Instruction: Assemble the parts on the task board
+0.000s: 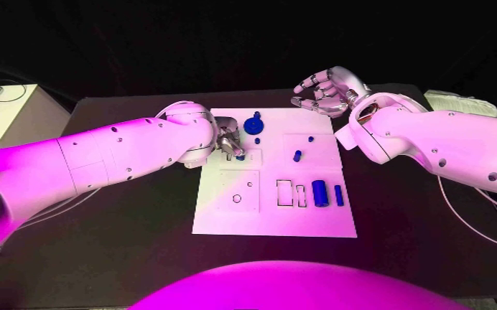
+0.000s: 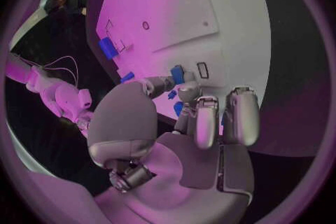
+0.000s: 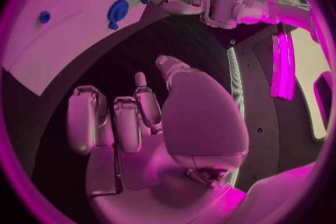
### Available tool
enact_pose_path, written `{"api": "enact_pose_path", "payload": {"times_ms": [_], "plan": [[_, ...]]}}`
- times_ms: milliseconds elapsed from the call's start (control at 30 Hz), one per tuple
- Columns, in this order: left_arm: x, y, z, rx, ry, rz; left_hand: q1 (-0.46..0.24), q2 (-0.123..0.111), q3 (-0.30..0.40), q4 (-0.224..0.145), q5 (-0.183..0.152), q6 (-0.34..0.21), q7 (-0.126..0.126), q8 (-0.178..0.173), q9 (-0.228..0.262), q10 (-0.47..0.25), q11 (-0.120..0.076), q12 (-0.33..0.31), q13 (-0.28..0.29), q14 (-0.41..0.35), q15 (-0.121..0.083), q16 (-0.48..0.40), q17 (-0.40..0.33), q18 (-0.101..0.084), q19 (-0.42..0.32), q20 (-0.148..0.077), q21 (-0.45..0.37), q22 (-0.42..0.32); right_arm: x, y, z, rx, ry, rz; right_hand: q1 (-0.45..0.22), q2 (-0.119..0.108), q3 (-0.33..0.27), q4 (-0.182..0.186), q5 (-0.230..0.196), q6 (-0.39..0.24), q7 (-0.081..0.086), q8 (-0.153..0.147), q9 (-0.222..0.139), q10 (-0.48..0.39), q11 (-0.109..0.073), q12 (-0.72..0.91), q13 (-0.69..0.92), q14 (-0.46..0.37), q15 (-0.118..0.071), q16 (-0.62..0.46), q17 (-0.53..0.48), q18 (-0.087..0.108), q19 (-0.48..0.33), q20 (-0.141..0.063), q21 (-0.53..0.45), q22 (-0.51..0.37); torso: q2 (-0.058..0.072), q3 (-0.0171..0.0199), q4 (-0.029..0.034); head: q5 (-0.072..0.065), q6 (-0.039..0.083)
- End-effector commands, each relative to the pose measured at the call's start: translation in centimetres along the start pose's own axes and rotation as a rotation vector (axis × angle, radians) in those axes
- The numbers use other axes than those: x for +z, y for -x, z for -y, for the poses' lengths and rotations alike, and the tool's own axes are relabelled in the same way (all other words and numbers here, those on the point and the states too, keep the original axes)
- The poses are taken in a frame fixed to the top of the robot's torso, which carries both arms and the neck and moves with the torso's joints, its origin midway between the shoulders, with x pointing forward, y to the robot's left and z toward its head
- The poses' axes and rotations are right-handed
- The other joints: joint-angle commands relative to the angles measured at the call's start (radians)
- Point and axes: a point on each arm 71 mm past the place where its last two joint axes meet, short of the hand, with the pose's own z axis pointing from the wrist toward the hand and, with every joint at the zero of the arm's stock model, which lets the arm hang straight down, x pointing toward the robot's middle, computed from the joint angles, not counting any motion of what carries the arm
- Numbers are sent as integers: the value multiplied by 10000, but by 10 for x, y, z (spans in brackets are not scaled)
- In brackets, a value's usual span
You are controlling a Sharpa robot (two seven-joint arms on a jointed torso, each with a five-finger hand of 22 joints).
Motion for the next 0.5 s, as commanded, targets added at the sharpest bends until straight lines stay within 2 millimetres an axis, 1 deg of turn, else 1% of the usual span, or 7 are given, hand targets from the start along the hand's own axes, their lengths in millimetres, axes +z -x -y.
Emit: {"api": "enact_pose_path", "payload": {"times_ms": [33,333,500], "plan": [[1,-4,4,-120,-77,-332,-108,-26,1394,-1405,-17,304,-227,-25,1831,57,-6,41,59,1057,-55,42,2634,-56,80,-7,32,289,0,-1,-1,-77,127,-137,-134,72,26,10,86,-97,17,18,17,-81,29,-20,544,682,61,-38,1178,154,198,80,-76,1312,0,-2,-3,-11,2],[2,-3,5,-199,-42,-276,-173,-34,1285,-1360,-45,360,-256,-39,1846,98,-29,70,95,1057,-73,42,2634,-59,91,-22,34,301,0,-2,-1,-75,132,-141,-134,72,26,10,86,-97,17,18,17,-81,29,-20,544,682,61,-38,1178,154,198,80,-76,1312,5,-3,3,-32,2],[3,-3,6,-228,-25,-234,-180,-25,1271,-1350,-49,368,-260,-42,1848,103,-32,73,99,1057,-76,42,2634,-57,86,-24,30,294,0,-2,-1,-75,134,-141,-134,72,26,10,86,-97,17,18,17,-81,29,-20,544,682,61,-38,1178,154,198,80,-76,1312,0,-12,5,-37,2]]}}
